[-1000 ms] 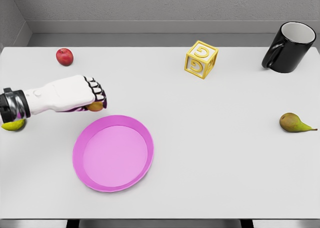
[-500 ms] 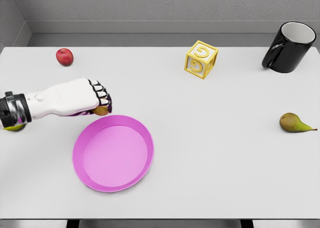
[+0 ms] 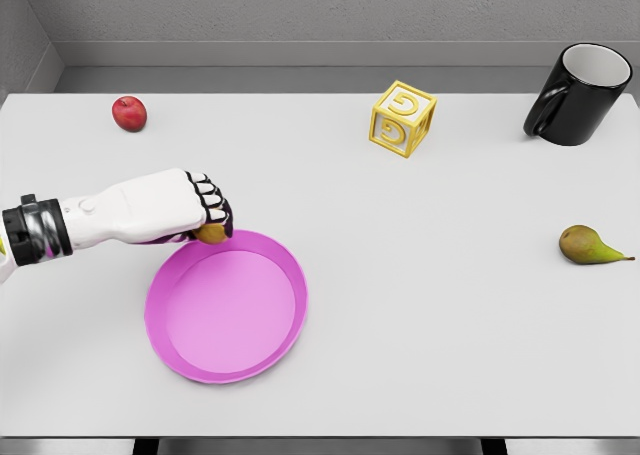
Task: Put the lemon on the plate with left arm
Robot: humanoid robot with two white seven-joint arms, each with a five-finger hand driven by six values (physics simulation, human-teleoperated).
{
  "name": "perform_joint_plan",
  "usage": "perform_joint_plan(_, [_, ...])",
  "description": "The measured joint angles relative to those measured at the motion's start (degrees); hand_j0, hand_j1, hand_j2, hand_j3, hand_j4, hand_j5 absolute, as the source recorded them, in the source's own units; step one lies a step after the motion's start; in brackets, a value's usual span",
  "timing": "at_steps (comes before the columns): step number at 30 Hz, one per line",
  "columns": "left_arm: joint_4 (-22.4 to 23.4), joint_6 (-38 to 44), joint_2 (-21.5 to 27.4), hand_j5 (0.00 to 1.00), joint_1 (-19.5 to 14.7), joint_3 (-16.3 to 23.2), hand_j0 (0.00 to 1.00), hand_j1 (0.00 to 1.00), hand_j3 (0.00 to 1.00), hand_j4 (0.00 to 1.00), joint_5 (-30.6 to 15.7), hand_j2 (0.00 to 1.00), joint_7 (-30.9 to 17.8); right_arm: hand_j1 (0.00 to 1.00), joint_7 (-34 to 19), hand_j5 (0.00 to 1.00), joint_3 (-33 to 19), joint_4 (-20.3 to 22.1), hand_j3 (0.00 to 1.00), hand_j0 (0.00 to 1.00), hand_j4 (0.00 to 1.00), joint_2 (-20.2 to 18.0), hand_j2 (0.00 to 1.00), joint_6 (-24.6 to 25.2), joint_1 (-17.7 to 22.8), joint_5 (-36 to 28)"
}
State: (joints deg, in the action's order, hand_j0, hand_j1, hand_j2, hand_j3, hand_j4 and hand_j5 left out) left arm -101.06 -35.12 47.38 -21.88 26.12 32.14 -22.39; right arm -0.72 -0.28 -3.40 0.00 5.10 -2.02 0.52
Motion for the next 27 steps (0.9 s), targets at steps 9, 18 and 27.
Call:
perform_joint_plan(9, [0.0, 0.0, -0.3, 0.54, 0.6, 0.3, 0.54, 0.54, 0.54, 0.54, -0.3, 0.54, 0.0, 1.00, 0.0, 1.00, 0.0, 0.0, 1.00, 1.00, 1.00, 0.0, 1.00, 0.0, -0.1, 0.0])
perform_joint_plan(18, [0.0, 0.0, -2.0, 0.83, 1.0, 1.4, 0.83, 0.83, 0.83, 0.83, -0.3, 0.83, 0.0, 1.00, 0.0, 1.00, 0.0, 0.0, 1.00, 1.00, 1.00, 0.0, 1.00, 0.0, -0.1, 0.0])
perform_joint_plan(27, [0.0, 0.0, -1.2, 1.00, 0.7, 1.6, 1.00, 1.00, 1.00, 1.00, -1.4, 1.00, 0.2, 1.00, 0.0, 1.00, 0.0, 0.0, 1.00, 1.00, 1.00, 0.0, 1.00, 0.0, -0.1, 0.0])
